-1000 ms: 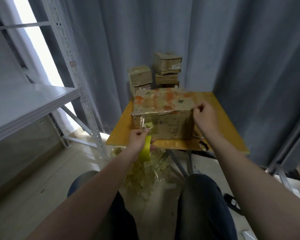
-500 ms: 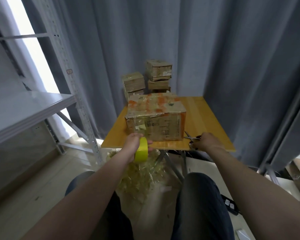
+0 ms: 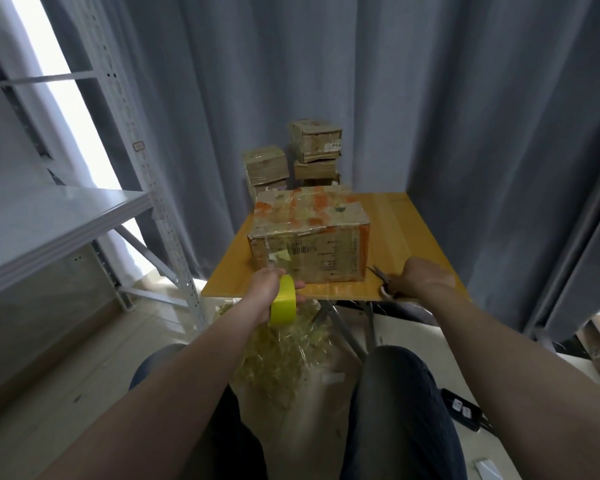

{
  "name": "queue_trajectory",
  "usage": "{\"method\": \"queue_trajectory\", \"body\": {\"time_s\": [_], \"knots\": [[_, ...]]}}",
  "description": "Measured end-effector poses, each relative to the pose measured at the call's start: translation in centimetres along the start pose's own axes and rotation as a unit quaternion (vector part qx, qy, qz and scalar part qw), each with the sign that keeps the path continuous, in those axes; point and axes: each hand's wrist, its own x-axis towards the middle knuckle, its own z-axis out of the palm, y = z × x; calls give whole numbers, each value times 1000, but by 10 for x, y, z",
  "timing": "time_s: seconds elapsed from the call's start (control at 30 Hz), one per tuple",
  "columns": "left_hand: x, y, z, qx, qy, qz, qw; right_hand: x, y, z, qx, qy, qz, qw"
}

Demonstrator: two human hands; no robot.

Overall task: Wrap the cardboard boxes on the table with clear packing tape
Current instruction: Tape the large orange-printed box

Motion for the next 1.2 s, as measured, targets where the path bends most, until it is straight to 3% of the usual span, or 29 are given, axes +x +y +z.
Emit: {"method": "queue_trajectory", "body": {"time_s": [0.1,0.17,0.27,0.33,0.37,0.47,0.57,0.63,0.93,1.2], "knots": [[1,0,2,-5,-1,-7,1000,1,1,-8,173,-15,20,985],[1,1,2,-9,-2,-6,1000,-2,-7,-10,342,4,24,939],[2,0,0,-8,-2,-1,1000,-23,-31,-17,511,28,-82,855],[3,0,-2,-5,-5,3,1000,-37,-46,-25,542,-32,-196,816],[3,0,-3,-4,-6,6,1000,-41,-51,-28,517,-77,-250,815],[3,-1,-9,4,-10,11,1000,-41,-65,-38,322,-195,-339,862],[4,-1,-14,0,-21,11,1000,-27,-74,-47,133,-259,-296,909],[4,-1,-18,-2,-31,7,999,-16,-80,-48,57,-282,-262,921],[7,-3,-23,-4,-52,-3,999,-4,-129,-36,69,-280,-289,913],[3,2,-26,-6,-67,-23,997,-9,-124,-28,148,-250,-297,910]]}}
